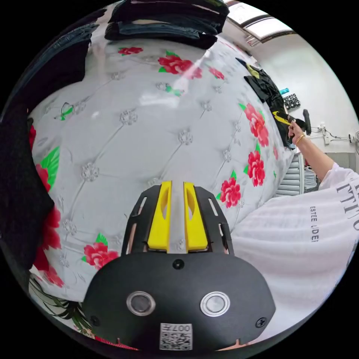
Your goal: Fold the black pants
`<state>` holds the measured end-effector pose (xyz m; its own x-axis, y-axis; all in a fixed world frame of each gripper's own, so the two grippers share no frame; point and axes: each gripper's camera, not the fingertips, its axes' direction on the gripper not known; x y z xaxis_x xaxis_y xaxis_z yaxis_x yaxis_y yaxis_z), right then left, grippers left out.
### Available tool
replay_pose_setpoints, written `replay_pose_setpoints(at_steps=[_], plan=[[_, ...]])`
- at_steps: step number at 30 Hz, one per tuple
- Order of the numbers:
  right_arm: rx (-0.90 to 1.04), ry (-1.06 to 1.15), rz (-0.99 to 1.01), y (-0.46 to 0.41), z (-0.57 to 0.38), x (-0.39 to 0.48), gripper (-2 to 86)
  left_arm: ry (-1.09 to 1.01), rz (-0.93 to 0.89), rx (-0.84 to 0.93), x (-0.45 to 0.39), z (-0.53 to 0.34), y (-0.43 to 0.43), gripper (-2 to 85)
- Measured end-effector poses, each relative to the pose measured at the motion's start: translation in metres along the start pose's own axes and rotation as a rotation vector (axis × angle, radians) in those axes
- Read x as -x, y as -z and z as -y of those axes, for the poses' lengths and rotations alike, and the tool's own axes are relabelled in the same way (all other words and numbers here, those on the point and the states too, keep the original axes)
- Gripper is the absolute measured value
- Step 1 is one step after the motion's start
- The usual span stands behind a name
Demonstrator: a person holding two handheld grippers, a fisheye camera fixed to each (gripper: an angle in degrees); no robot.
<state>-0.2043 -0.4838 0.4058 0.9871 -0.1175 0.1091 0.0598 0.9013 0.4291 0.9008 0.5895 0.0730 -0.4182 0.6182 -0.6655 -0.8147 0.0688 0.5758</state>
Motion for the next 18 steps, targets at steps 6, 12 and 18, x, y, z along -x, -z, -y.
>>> replay_pose_setpoints(at_steps=[6,12,18], plan=[[-0.044,-0.229,-0.157,0.021,0.013,-0.125,10.1,0.081,0.043,0.063,-0.03,-0.008,-0.031,0.1],[0.085,-0.119,-0.188,-0.015,0.005,-0.155,6.8,0.156,0.057,0.023,-0.034,-0.019,-0.038,-0.8],[0.174,0.062,-0.239,-0.008,-0.001,-0.109,0.8,0.24,0.137,-0.011,-0.046,-0.033,-0.043,-0.8]])
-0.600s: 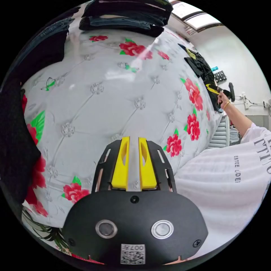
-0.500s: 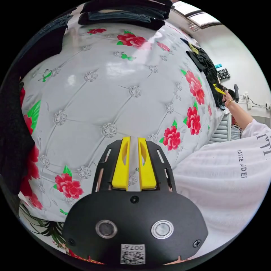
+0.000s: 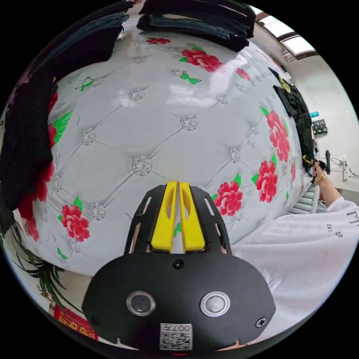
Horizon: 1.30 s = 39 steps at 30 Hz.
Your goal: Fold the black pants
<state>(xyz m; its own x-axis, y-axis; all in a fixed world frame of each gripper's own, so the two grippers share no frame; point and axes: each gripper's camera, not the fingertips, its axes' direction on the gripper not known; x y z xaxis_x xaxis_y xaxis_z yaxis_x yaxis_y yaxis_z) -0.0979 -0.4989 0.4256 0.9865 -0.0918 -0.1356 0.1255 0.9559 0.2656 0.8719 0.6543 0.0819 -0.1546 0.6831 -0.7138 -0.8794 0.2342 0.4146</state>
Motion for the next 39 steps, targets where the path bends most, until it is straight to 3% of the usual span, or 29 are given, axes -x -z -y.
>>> replay_pose_setpoints(at_steps=[3,6,10,12,18,21,25,30,33,36,39], plan=[[-0.085,0.124,0.046,0.039,-0.03,0.038,0.1,-0.031,-0.267,-0.056,-0.009,-0.01,-0.005,-0.5],[-0.165,0.287,0.113,0.089,-0.068,0.094,-0.1,-0.093,-0.346,-0.095,-0.027,-0.023,-0.008,0.9],[-0.175,0.519,0.375,0.132,-0.122,0.186,-0.2,-0.244,-0.304,-0.103,-0.047,-0.045,-0.001,3.5],[-0.123,0.712,0.511,0.141,-0.165,0.274,-0.1,-0.256,-0.298,-0.147,-0.044,-0.058,0.008,4.3],[0.091,1.025,1.031,0.157,-0.246,0.462,0.6,-0.077,-0.374,-0.309,0.009,-0.115,0.037,3.3],[0.114,1.173,0.967,0.179,-0.26,0.475,1.4,0.056,-0.266,-0.374,0.042,-0.153,0.053,2.9],[-0.024,0.991,0.821,0.185,-0.242,0.405,3.9,0.149,-0.282,-0.403,0.081,-0.201,0.061,6.6],[-0.118,0.382,0.646,0.152,-0.235,0.217,8.0,0.167,-0.349,-0.349,0.084,-0.224,0.045,11.0],[-0.13,0.131,0.615,0.138,-0.259,0.134,9.1,0.115,-0.419,-0.261,0.065,-0.215,0.025,14.8],[-0.085,0.088,0.601,0.126,-0.274,0.113,9.4,0.1,-0.435,-0.151,0.043,-0.197,0.003,13.5],[-0.004,0.127,0.624,0.111,-0.277,0.129,9.0,0.098,-0.193,-0.084,0.031,-0.181,0.005,2.8]])
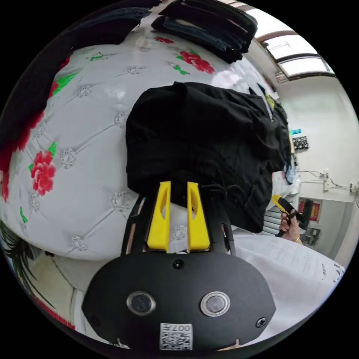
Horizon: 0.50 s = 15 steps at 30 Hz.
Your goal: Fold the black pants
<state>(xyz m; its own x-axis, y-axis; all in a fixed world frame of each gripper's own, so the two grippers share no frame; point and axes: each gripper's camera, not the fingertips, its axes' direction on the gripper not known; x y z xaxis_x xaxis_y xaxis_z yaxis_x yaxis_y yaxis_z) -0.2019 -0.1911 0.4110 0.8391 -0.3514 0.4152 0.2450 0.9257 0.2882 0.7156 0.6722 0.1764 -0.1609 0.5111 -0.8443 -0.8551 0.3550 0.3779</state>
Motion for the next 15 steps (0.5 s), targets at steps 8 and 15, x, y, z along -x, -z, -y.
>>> replay_pose_setpoints(at_steps=[8,15], plan=[[0.095,0.104,-0.015,-0.026,0.014,0.061,1.8,-0.114,0.03,0.024,0.027,0.03,0.028,-0.9],[0.248,0.551,0.41,-0.026,0.021,0.228,0.9,-0.155,0.221,-0.241,0.061,0.069,0.158,-0.8]])
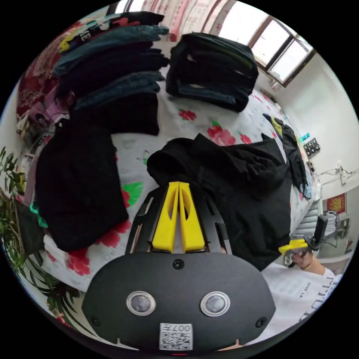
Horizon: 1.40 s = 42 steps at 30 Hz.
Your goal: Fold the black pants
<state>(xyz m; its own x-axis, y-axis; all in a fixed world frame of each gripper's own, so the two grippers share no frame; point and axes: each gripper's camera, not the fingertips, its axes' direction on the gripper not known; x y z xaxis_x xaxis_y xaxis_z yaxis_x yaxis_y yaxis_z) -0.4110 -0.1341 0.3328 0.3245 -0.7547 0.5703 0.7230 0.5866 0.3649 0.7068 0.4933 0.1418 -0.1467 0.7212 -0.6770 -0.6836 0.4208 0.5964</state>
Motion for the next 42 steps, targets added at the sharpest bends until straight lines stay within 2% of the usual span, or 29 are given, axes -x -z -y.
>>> replay_pose_setpoints(at_steps=[4,5,7,10,12,13,15,18,21,23,25,28,30,33,37,38,40,42], plan=[[0.169,0.228,0.197,-0.037,0.031,0.069,3.2,0.179,0.171,-0.144,0.051,0.009,0.058,1.4],[0.246,0.275,0.177,-0.043,0.031,0.079,4.0,0.204,0.192,-0.149,0.057,0.005,0.062,2.5],[0.236,0.247,0.052,-0.03,0.022,0.07,4.9,0.256,0.185,-0.15,0.072,-0.023,0.069,5.6],[0.07,0.047,-0.149,0.039,-0.004,0.008,6.5,0.252,0.115,-0.152,0.065,-0.085,0.063,7.1],[-0.122,-0.203,-0.261,0.126,-0.044,-0.06,7.9,0.266,0.103,-0.132,0.052,-0.13,0.056,7.3],[-0.177,-0.269,-0.284,0.151,-0.058,-0.077,8.2,0.294,0.112,-0.108,0.042,-0.161,0.051,7.3],[-0.405,-0.53,-0.351,0.251,-0.12,-0.133,9.4,0.372,0.123,-0.056,0.031,-0.201,0.042,7.1],[-0.685,-0.795,-0.416,0.359,-0.202,-0.185,10.4,0.52,0.11,0.011,0.025,-0.244,0.031,6.9],[-0.8,-0.986,-0.382,0.42,-0.257,-0.239,10.8,0.679,0.084,-0.051,0.035,-0.262,0.033,6.6],[-0.787,-1.043,-0.332,0.438,-0.269,-0.27,10.2,0.839,0.037,-0.064,0.044,-0.267,0.034,8.0],[-0.768,-1.056,-0.309,0.451,-0.271,-0.29,8.6,0.976,0.002,-0.107,0.044,-0.269,0.039,9.8],[-0.74,-1.022,-0.304,0.475,-0.264,-0.305,3.8,0.979,0.076,-0.139,0.03,-0.266,0.05,9.9],[-0.783,-0.883,-0.328,0.512,-0.264,-0.292,1.3,0.951,0.138,-0.166,0.02,-0.268,0.059,9.8],[-0.922,-0.719,-0.416,0.58,-0.291,-0.255,1.1,0.926,0.202,-0.147,0.013,-0.278,0.063,11.6],[-0.843,-0.73,-0.556,0.62,-0.316,-0.243,3.8,0.969,0.145,-0.046,0.025,-0.291,0.043,14.9],[-0.784,-0.765,-0.547,0.615,-0.317,-0.253,5.6,0.981,0.138,-0.032,0.027,-0.292,0.039,15.1],[-0.703,-0.81,-0.452,0.591,-0.313,-0.279,7.9,0.965,0.233,0.012,0.024,-0.283,0.037,14.2],[-0.65,-0.856,-0.265,0.544,-0.302,-0.316,9.4,0.944,0.298,0.091,0.021,-0.271,0.033,12.4]])
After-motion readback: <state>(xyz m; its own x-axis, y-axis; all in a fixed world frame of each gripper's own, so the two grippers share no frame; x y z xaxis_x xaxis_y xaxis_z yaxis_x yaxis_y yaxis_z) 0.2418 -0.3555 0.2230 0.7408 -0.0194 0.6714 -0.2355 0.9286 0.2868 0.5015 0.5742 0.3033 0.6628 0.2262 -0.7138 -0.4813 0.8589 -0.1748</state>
